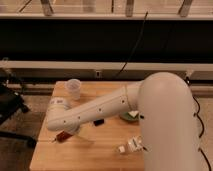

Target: Drag the pepper across the table

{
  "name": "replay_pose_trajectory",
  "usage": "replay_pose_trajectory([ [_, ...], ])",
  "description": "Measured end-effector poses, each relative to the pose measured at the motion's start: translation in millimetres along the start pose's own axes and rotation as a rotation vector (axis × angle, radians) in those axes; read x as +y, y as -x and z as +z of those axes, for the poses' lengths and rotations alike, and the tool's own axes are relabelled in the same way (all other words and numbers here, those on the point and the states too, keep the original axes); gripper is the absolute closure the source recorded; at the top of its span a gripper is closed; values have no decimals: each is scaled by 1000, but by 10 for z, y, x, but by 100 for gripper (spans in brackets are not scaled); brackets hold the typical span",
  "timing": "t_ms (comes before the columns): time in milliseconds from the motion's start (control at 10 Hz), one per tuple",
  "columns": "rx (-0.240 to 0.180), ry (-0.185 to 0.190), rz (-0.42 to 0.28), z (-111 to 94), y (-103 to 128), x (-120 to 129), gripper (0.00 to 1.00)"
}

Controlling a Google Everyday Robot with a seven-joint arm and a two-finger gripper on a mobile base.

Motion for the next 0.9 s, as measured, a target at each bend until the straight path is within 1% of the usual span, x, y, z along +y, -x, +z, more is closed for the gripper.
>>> replay_pose_trajectory([
  [200,1,-6,-25,33,41,-19,20],
  [900,-12,-54,-125,136,205,-197,20],
])
